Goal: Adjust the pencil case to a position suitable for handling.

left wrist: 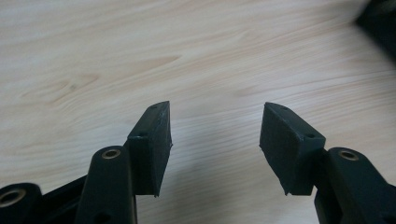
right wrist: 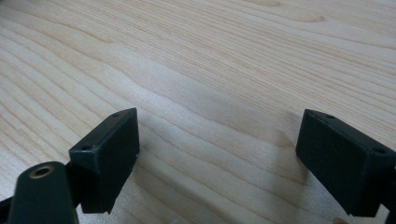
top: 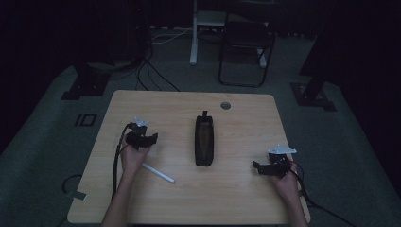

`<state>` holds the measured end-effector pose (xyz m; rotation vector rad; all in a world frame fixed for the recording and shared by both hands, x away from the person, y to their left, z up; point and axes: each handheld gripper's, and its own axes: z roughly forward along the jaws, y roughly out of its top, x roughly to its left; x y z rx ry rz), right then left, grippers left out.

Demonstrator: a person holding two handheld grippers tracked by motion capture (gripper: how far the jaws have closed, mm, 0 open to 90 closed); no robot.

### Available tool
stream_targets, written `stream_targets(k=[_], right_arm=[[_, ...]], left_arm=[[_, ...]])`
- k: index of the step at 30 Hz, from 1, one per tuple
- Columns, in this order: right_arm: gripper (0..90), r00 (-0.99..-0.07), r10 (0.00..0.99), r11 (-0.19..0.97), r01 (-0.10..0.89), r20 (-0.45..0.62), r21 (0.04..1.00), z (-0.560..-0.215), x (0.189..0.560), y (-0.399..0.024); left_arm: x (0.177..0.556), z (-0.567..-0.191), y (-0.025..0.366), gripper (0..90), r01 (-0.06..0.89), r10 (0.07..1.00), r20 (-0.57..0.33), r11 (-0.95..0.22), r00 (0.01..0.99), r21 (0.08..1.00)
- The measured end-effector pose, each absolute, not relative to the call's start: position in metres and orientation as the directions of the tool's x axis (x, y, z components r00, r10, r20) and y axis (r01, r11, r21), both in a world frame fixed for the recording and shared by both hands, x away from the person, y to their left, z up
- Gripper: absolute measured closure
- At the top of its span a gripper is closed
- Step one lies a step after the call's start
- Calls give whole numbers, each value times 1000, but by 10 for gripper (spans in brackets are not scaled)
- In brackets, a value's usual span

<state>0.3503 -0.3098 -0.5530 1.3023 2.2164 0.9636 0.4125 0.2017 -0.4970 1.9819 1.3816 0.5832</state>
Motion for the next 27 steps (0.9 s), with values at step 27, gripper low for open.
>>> stream_targets(k=[27], right_arm=[[132, -491, 871, 331, 600, 8, 728, -553, 350, -310]], left_arm=[[367, -473, 101, 353, 539, 811, -106, -279, 576, 795]])
